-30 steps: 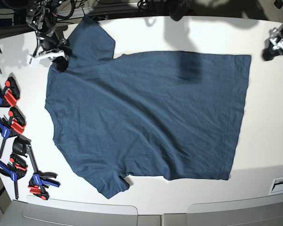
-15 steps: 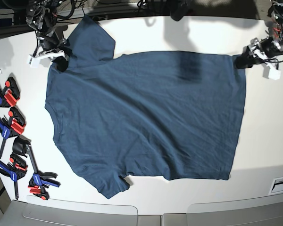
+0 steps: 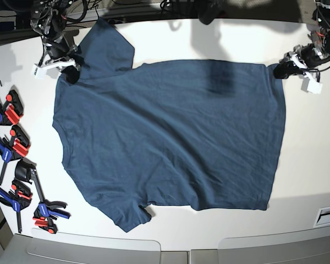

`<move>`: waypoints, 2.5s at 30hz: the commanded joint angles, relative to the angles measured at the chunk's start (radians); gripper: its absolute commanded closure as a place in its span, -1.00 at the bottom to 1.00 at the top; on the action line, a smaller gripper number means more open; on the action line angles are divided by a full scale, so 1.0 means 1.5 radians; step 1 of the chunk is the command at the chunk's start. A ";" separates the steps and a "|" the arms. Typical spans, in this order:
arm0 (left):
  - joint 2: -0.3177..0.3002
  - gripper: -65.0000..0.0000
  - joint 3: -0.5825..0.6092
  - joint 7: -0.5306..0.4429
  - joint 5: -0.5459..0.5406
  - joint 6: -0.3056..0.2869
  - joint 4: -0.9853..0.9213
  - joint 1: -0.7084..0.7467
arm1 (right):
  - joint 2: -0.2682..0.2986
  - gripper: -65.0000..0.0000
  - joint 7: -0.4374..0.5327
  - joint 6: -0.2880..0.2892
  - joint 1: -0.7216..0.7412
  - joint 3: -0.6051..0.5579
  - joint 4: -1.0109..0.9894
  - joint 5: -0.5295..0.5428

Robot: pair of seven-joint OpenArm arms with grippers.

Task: Fold the T-shirt properly
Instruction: 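Lift both shoulder corners and pull the shirt toward the robot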

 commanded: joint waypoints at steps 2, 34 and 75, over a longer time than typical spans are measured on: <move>-0.029 1.00 -0.002 0.028 0.064 0.020 -0.003 0.008 | 0.012 1.00 -0.011 0.004 -0.003 0.005 0.009 0.002; -0.046 1.00 -0.392 0.156 -0.225 -0.033 -0.003 0.266 | 0.009 1.00 -0.135 0.069 -0.237 0.145 0.184 0.242; 0.035 0.17 -0.190 0.144 -0.134 -0.033 0.164 0.313 | 0.008 1.00 -0.130 0.070 -0.216 0.144 0.187 0.227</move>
